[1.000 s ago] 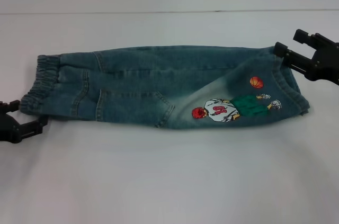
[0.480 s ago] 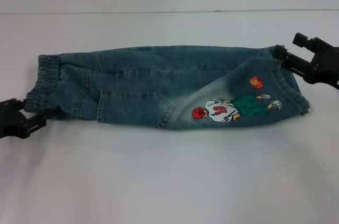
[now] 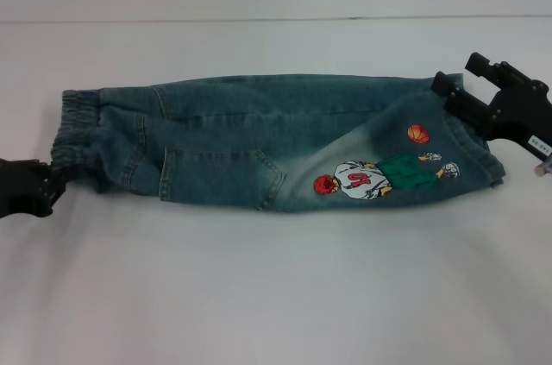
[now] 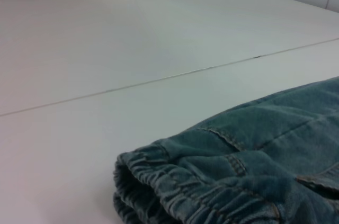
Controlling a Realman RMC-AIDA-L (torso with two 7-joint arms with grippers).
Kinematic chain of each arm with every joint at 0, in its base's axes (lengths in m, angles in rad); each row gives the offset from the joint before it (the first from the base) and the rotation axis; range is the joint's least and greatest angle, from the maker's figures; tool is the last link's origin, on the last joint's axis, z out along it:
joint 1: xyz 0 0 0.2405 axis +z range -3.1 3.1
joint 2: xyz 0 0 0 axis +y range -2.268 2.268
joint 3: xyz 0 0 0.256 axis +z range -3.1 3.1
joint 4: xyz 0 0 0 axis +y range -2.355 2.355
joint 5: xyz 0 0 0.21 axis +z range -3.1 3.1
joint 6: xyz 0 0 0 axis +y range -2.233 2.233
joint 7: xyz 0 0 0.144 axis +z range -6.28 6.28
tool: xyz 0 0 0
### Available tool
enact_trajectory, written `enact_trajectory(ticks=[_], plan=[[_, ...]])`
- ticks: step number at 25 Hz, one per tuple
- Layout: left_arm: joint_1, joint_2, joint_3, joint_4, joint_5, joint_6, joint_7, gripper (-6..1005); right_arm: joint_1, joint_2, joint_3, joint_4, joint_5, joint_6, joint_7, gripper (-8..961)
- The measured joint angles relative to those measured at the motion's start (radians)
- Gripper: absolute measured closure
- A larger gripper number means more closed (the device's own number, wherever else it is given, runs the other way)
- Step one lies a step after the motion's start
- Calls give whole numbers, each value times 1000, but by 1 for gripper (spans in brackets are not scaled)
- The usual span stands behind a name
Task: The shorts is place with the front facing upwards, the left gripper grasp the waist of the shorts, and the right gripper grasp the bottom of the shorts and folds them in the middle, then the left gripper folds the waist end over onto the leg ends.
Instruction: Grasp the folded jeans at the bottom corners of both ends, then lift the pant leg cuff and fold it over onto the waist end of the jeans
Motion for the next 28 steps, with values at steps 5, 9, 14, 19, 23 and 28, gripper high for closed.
enact_trajectory(ticks=[5, 9, 14, 19, 23, 28], plan=[[-2, 2, 5, 31, 19, 21, -55, 929, 8, 1, 0, 130, 128, 23, -202, 248], [-2, 4, 12, 53, 20, 52, -95, 935, 25, 3, 0, 188, 178, 79, -279, 388], [-3, 4, 19, 107, 21, 116, -170, 942, 74, 6, 5, 256, 182, 141, -338, 545], [-10, -1, 28, 204, 21, 216, -273, 943, 141, 11, 51, 345, 183, 198, -454, 714], [-24, -14, 28, 289, 21, 291, -366, 943, 197, 13, 73, 394, 182, 257, -517, 903], [-58, -23, 35, 373, 21, 359, -483, 943, 251, 15, 67, 448, 175, 300, -566, 955]])
